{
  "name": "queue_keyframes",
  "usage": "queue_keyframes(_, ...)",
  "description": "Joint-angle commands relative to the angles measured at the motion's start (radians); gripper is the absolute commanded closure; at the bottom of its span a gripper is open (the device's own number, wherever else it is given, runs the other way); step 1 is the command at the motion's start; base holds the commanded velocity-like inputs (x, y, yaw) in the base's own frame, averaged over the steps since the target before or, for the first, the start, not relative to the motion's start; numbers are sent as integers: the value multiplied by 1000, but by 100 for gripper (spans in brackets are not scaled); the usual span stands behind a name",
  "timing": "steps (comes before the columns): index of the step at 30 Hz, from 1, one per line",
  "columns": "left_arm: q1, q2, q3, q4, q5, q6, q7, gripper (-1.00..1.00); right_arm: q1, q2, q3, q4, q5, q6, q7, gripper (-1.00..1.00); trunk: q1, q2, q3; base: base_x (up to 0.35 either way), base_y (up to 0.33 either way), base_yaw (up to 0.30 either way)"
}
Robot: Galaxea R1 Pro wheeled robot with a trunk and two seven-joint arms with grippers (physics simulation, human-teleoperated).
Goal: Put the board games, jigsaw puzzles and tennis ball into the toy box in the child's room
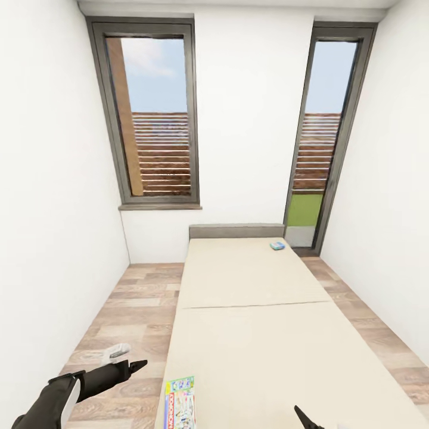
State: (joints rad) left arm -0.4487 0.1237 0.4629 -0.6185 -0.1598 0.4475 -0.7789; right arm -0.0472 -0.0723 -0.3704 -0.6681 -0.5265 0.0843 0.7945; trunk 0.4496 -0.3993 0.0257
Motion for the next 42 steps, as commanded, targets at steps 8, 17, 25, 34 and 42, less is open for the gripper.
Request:
queue_keyframes(8,-1,-2,6,-1,-9,7,-8,-100,0,-1,-1,1,-10,10,6,-100,0,-1,0,11,-55,0)
queue_keyframes(17,-1,-1,6,-1,-9,7,-8,-100,0,-1,-1,1,-9,9,6,-100,0,-1,0,1,-57,0)
queue_keyframes(25,-1,-1,6,-1,-9,8,-8,-100,0,-2,-1,1,-7,8,5,-100,0,-1,0,0,-1,0)
queue_keyframes(34,-1,2,7,-4,-10,7,-8,-100,-1,3,3,-8,4,15,-1,-100,0,-1,0,0,0,0)
queue_keyframes(42,-2,-2,7,-64,-11,48,-1,-100,-21,15,22,-135,11,120,-118,-100,0,-1,0,0,0,0)
